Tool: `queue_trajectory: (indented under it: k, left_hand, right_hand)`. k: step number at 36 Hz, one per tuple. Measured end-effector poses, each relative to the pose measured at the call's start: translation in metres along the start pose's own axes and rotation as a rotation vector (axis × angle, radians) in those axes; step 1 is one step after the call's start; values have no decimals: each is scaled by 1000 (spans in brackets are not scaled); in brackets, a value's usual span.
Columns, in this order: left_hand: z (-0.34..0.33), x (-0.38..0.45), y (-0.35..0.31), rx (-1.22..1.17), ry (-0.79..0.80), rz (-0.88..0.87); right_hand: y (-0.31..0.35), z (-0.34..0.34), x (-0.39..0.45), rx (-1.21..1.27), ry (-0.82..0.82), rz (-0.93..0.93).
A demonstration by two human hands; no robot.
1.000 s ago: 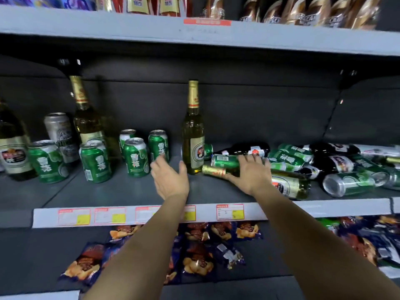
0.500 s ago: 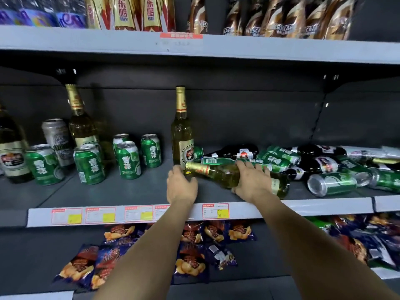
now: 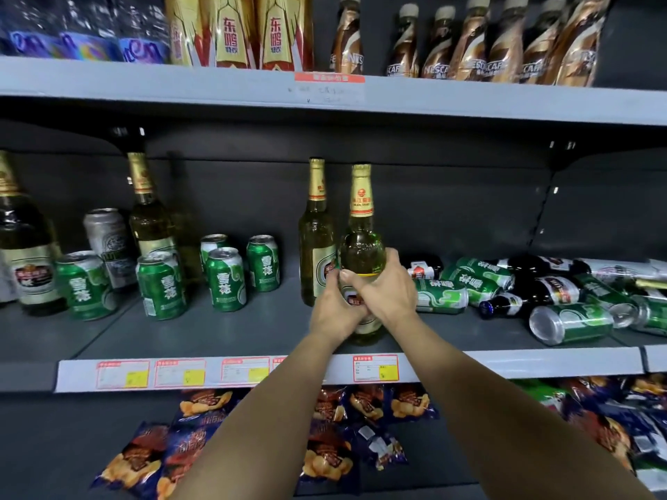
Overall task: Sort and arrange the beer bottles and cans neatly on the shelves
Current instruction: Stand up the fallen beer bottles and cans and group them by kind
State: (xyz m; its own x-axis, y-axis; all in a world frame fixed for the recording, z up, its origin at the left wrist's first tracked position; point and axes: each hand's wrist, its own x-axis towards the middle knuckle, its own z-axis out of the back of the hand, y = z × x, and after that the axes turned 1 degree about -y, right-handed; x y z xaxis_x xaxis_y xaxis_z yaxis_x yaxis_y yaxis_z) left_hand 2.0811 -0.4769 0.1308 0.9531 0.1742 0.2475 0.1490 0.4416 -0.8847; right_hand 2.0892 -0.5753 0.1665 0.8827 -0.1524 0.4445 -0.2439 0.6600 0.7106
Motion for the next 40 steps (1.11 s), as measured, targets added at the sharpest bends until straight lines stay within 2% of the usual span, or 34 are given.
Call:
queue_trajectory:
  k: [15,25,33,36,40]
  left_hand:
    - [85,10,26,152,-270,35]
    - [112,27,48,104,-297,45]
    - [109,33,54,93,-313,47]
    - [107,33,59,80,-346,45]
    - [94,28,62,78,-487,54]
  right_hand:
    - [69,-64,-9,119,188,69]
    - [90,-100,1,144,274,73]
    - [80,-110,9,173,317,104]
    - [64,-102,7,66,275,134]
    - [32,-77,10,-87,59,87]
